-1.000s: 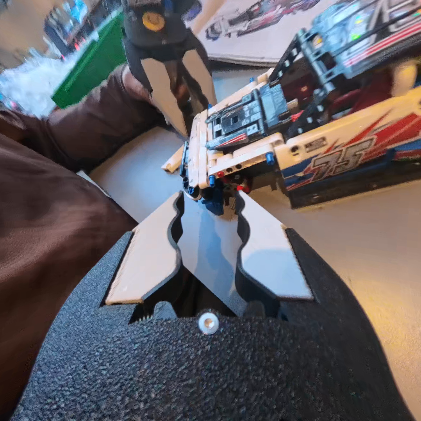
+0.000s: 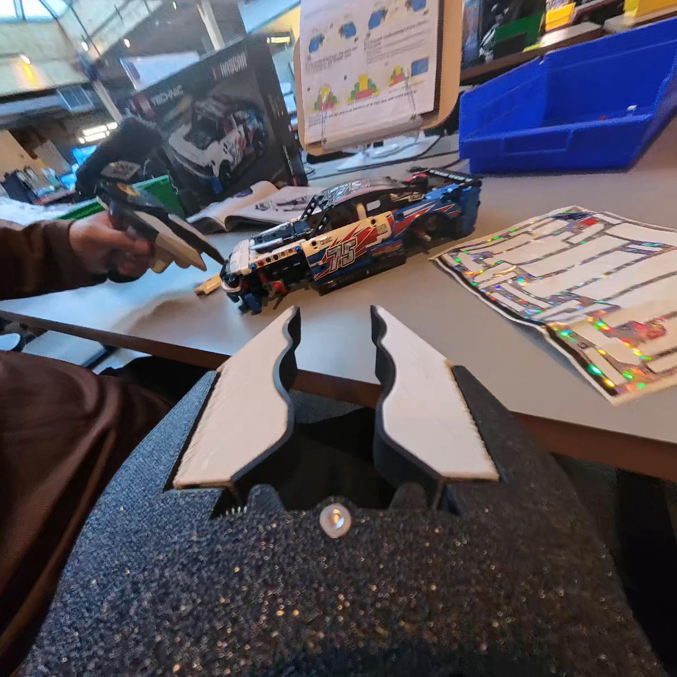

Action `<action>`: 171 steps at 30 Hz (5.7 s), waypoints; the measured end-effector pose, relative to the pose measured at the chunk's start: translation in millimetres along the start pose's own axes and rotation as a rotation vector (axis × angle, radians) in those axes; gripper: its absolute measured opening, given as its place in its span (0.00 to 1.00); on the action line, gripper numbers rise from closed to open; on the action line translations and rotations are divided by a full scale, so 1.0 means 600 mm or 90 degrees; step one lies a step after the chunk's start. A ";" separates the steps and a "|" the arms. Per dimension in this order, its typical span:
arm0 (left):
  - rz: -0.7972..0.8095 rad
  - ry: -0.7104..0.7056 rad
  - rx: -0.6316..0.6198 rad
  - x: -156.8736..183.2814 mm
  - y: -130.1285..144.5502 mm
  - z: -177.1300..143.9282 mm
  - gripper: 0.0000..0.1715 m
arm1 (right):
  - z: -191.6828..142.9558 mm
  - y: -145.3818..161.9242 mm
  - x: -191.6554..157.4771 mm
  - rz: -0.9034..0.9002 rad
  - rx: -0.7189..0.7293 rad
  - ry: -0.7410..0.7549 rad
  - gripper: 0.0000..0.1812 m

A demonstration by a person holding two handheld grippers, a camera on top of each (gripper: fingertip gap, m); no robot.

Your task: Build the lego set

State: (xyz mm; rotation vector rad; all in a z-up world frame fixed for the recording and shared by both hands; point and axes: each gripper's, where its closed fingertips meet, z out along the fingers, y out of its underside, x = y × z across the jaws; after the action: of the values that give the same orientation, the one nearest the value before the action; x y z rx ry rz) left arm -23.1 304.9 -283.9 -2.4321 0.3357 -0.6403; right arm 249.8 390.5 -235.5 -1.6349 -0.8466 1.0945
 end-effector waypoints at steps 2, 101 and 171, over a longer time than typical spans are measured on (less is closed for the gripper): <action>-0.009 -0.005 0.003 0.008 -0.001 -0.003 0.27 | -0.019 -0.003 0.009 0.014 0.025 0.003 0.22; -0.168 0.328 0.195 -0.034 -0.152 0.006 0.00 | 0.246 -0.019 -0.017 0.135 -0.240 0.045 0.38; 0.077 0.209 0.373 -0.054 -0.346 -0.020 0.31 | 0.101 -0.079 -0.069 0.115 -0.055 0.130 0.03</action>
State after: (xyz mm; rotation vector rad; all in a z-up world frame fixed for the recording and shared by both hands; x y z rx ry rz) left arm -38.9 475.6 -161.4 -1.7388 0.3616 -0.9352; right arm 177.0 387.4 -187.5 -1.8878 -0.6300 1.0036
